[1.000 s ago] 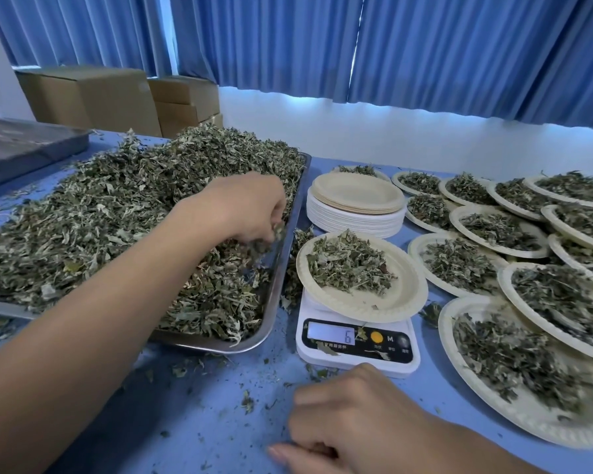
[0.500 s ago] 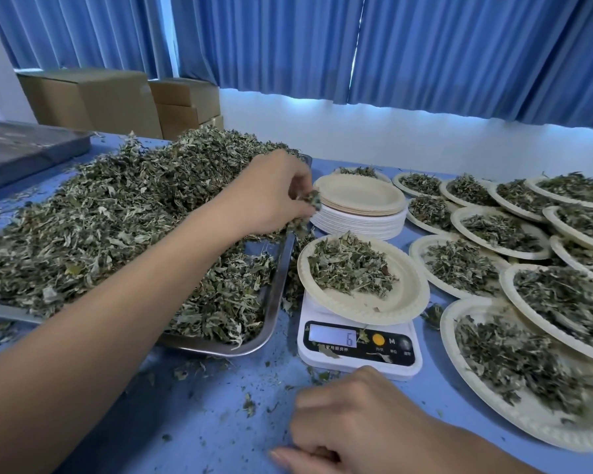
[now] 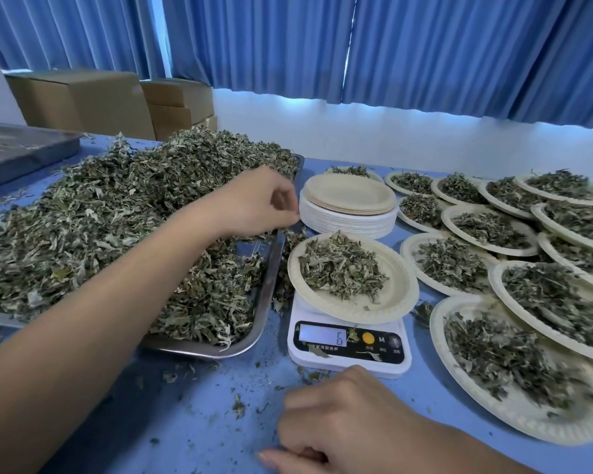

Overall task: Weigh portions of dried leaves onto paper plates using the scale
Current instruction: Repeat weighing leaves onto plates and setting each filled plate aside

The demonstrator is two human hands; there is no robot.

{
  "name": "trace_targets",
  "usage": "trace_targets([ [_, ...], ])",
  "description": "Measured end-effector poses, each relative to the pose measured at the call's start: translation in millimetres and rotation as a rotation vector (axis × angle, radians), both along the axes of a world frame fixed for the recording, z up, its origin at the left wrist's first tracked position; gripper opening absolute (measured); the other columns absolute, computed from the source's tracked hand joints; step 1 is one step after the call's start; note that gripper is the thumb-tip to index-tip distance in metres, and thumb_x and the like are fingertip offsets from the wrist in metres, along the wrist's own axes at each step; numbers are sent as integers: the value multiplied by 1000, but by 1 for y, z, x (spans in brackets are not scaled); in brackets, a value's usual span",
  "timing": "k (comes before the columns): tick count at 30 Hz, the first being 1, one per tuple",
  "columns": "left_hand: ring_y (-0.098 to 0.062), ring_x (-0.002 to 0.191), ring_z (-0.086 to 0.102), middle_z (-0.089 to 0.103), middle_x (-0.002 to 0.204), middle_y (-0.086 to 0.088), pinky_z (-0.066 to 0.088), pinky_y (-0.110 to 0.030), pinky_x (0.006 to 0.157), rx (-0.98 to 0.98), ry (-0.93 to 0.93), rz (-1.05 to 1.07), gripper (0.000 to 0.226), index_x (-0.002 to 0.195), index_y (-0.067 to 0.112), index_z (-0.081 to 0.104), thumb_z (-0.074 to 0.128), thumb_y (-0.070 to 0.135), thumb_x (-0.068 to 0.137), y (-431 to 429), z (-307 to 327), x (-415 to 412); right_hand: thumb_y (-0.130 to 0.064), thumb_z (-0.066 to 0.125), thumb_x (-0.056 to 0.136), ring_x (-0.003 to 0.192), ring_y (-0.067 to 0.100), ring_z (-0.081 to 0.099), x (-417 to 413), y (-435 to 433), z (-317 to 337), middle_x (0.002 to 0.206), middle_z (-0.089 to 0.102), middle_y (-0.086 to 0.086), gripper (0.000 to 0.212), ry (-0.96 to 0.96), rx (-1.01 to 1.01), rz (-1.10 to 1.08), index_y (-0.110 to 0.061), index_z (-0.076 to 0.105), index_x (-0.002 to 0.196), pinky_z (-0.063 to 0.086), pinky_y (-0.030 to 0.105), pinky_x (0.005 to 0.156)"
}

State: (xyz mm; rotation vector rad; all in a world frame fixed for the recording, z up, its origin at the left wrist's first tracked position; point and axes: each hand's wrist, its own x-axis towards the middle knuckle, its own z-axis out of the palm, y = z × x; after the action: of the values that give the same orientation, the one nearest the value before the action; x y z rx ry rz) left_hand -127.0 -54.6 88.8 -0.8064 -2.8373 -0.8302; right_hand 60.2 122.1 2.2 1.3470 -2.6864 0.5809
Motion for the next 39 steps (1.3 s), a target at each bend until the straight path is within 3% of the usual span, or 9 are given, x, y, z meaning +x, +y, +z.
trace_targets([
  [2, -8, 82, 67, 72, 87, 7, 54, -26, 78, -149, -46, 17, 5, 92, 21, 72, 75, 20, 88, -6, -8, -7, -44, 46, 108, 58, 14, 36, 0, 0, 1, 64, 37, -5, 45, -14, 7, 7, -27, 41, 67, 33, 32, 56],
  [7, -9, 56, 61, 74, 76, -4, 47, -27, 55, -145, -233, 50, 14, 94, 17, 67, 72, 8, 86, -12, -18, -17, -45, 45, 109, 58, 13, 36, 0, 1, 1, 65, 39, -5, 45, -19, 15, 8, -29, 40, 67, 34, 33, 56],
  [9, -13, 64, 63, 72, 84, -4, 49, -29, 57, -232, -261, 81, 19, 95, 16, 65, 75, 6, 82, -15, -21, -20, -46, 44, 109, 59, 14, 37, -1, 1, 1, 66, 40, -4, 45, -26, 12, 12, -28, 42, 67, 35, 35, 57],
  [12, -22, 85, 66, 69, 95, -4, 57, -38, 79, -390, -317, 80, 24, 97, 16, 66, 80, 11, 78, -16, -28, -19, -48, 42, 109, 58, 15, 38, -1, 1, -1, 66, 39, -4, 46, -17, 23, 14, -28, 42, 67, 37, 38, 56],
  [19, -14, 67, 58, 66, 74, 3, 48, -27, 65, -406, -306, 68, 12, 87, 9, 72, 77, 2, 79, -10, -32, -19, -49, 43, 108, 57, 16, 35, -2, 1, -4, 66, 35, -4, 46, 28, 15, -2, -30, 38, 66, 35, 37, 53],
  [25, -14, 68, 58, 65, 74, 4, 46, -25, 61, -423, -290, 43, 10, 85, 12, 72, 76, 4, 82, -11, -31, -18, -49, 43, 108, 57, 17, 36, -2, 0, -6, 66, 34, -4, 49, 29, 14, -10, -26, 42, 65, 34, 37, 53],
  [29, -21, 69, 54, 66, 82, -1, 44, -31, 65, -457, -359, -24, 2, 88, 18, 72, 72, 19, 85, -17, -20, -17, -49, 43, 108, 57, 17, 36, -2, 0, -7, 66, 35, -3, 48, 26, 11, -8, -28, 42, 65, 35, 38, 54],
  [34, -20, 71, 57, 66, 83, 0, 48, -37, 66, -605, -403, -60, 37, 93, 18, 69, 89, 36, 67, -17, -13, -10, -46, 36, 108, 59, 17, 42, -2, 1, -9, 67, 44, -2, 48, -17, 21, -8, -25, 50, 67, 40, 39, 56],
  [39, -13, 62, 56, 62, 70, 5, 51, -32, 60, -629, -326, -25, 26, 83, 14, 68, 89, 20, 70, -8, -22, -7, -54, 31, 96, 66, 17, 53, -1, 3, -10, 75, 57, -3, 50, -120, 12, 14, -22, 63, 76, 48, 42, 63],
])
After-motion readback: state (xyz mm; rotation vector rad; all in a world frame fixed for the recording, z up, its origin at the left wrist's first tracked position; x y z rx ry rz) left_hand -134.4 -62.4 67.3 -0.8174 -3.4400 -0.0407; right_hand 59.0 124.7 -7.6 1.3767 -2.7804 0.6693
